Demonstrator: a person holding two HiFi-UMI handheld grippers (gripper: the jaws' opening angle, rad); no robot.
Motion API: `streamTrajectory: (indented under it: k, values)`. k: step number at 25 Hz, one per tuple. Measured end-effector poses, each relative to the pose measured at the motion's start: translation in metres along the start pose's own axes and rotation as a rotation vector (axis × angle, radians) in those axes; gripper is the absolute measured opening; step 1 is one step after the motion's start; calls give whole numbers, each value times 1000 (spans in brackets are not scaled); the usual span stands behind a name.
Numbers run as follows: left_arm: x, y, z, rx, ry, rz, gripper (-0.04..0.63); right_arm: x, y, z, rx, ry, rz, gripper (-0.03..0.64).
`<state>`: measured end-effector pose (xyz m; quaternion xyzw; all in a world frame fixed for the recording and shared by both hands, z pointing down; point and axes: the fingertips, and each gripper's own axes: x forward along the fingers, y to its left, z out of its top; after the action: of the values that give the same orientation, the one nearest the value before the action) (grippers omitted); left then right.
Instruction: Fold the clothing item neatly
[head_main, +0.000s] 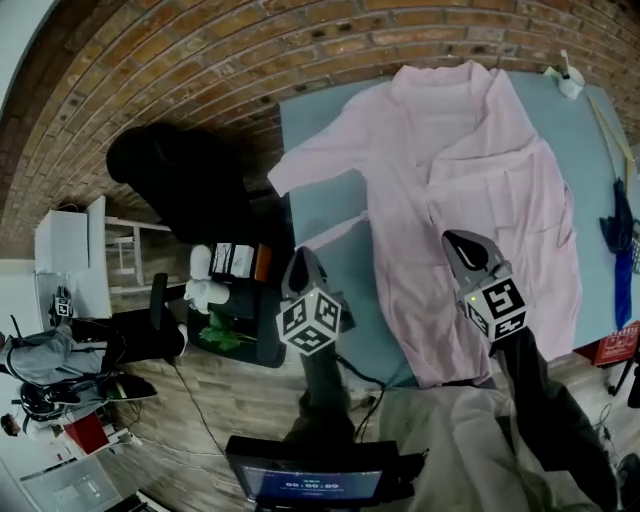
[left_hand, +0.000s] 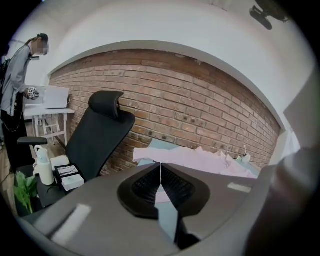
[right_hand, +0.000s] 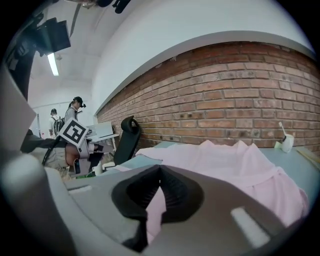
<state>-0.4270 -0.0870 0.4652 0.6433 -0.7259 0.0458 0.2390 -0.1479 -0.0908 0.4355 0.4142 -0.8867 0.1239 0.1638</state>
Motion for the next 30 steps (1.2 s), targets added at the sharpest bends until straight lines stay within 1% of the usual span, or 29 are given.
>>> streamTrajectory:
  k: [3, 5, 7, 9, 11, 13, 15, 16, 17, 20, 21, 22, 23, 24, 25, 27, 28, 29, 30]
  values:
    - [28, 19, 9, 8, 5, 1, 19, 45, 23, 23, -19, -19, 50, 2]
    - [47, 31, 13, -9, 7, -6, 36, 73, 39, 36, -33, -26, 94, 2]
    - [69, 45, 18, -56, 3, -26, 98, 96, 52, 46, -50, -26, 129, 2]
    - [93, 59, 19, -92, 20, -45, 168, 116, 61, 53, -61, -22, 153, 2]
    - [116, 74, 17, -100, 46, -53, 195, 132, 67, 54, -62, -15, 172, 2]
    - [137, 89, 14, -121, 56, -52, 237, 144, 69, 51, -50, 0, 185, 2]
    - [159, 100, 10, -169, 65, -66, 345, 152, 69, 44, -34, 21, 190, 2]
    - [170, 103, 7, -199, 77, -84, 446, 156, 67, 40, -35, 32, 191, 2]
    - [181, 103, 2, -234, 93, -112, 456, 159, 65, 34, -38, 43, 191, 2]
    - [208, 104, -7, -370, 144, -221, 456, 166, 63, 21, -23, 69, 185, 2]
    - [215, 106, -7, -403, 154, -244, 456, 167, 63, 18, -17, 78, 182, 2]
    - [222, 108, -7, -423, 166, -262, 453, 169, 62, 16, -15, 86, 180, 2]
    - [228, 108, -8, -432, 185, -284, 431, 170, 61, 13, -18, 91, 178, 2]
    - [234, 105, -10, -435, 210, -320, 388, 170, 59, 11, -17, 94, 175, 2]
    - [239, 98, -11, -427, 237, -367, 348, 170, 56, 10, -14, 95, 170, 2]
    - [243, 83, -9, -370, 262, -446, 191, 169, 50, 6, -11, 94, 158, 2]
    - [242, 77, -5, -324, 255, -457, 150, 167, 48, 4, -10, 95, 150, 2]
    - [240, 75, 1, -274, 238, -446, 88, 165, 47, 2, -10, 98, 143, 2]
    - [236, 74, 8, -227, 214, -420, 55, 161, 46, 1, -11, 101, 136, 2]
